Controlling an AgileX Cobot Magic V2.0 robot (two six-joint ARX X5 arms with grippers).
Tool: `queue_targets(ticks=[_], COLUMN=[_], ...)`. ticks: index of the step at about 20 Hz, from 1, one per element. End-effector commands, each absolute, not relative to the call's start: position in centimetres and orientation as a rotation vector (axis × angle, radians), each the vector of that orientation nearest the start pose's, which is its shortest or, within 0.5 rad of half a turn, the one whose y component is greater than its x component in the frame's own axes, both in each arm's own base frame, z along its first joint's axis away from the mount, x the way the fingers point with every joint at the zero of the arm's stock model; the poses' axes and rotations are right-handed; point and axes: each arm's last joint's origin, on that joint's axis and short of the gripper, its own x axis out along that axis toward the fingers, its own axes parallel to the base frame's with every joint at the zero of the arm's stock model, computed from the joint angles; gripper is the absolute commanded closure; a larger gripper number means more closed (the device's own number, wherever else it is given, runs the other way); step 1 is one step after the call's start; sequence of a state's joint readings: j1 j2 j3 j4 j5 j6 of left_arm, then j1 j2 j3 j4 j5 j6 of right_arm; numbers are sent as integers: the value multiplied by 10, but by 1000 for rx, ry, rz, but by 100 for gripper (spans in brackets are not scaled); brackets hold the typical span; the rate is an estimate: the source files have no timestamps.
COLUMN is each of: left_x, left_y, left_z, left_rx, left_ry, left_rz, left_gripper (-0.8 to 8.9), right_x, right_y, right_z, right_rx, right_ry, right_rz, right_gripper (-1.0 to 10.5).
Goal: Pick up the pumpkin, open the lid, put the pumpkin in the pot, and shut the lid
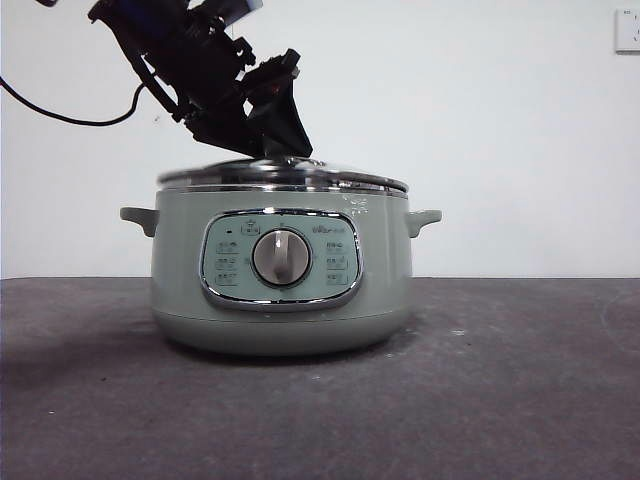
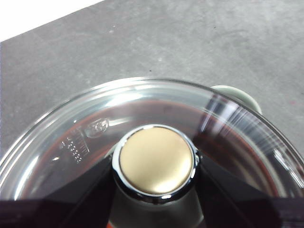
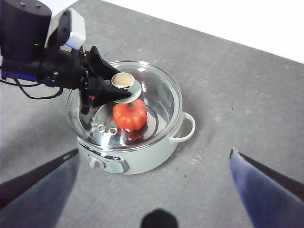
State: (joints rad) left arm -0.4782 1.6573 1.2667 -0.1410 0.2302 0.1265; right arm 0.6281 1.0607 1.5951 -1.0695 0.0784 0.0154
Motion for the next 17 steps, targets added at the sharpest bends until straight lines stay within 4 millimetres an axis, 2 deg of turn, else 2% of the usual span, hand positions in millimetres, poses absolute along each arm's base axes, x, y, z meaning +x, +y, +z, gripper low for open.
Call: queue_targets(ticks=[1,5,7,8,10,11,13,17], left_x=[336,338,338,337,334,333,328,306], left_y=[-184,-184,-184,-184,-182,-181,-179,-167], left_z=[271,265,264,264,265,268,276,307], left_rx=[199,225,225,227,224,218,216,212], left_ry=[508,526,536,547,563,567,559,529], left_rz=[-733,-703,-704,-704,-700,-693,-693,-693], left_gripper=[822,822,767,641,322,268,270,270], right_x=[126,126,126,126,125,124,124,120], right_y=[89,89,89,89,88,88,88,90], right_z=[462,462,461,461,459,459,458,455], right_rx=[-161,-162,-164,-167,-174,-177,-182,-155], right_ry=[507,510,515,521,538,545,554,610], right_rz=[532,533,533,532,532,531,534,677], right_gripper=[290,290,290,290,290,290,290,290])
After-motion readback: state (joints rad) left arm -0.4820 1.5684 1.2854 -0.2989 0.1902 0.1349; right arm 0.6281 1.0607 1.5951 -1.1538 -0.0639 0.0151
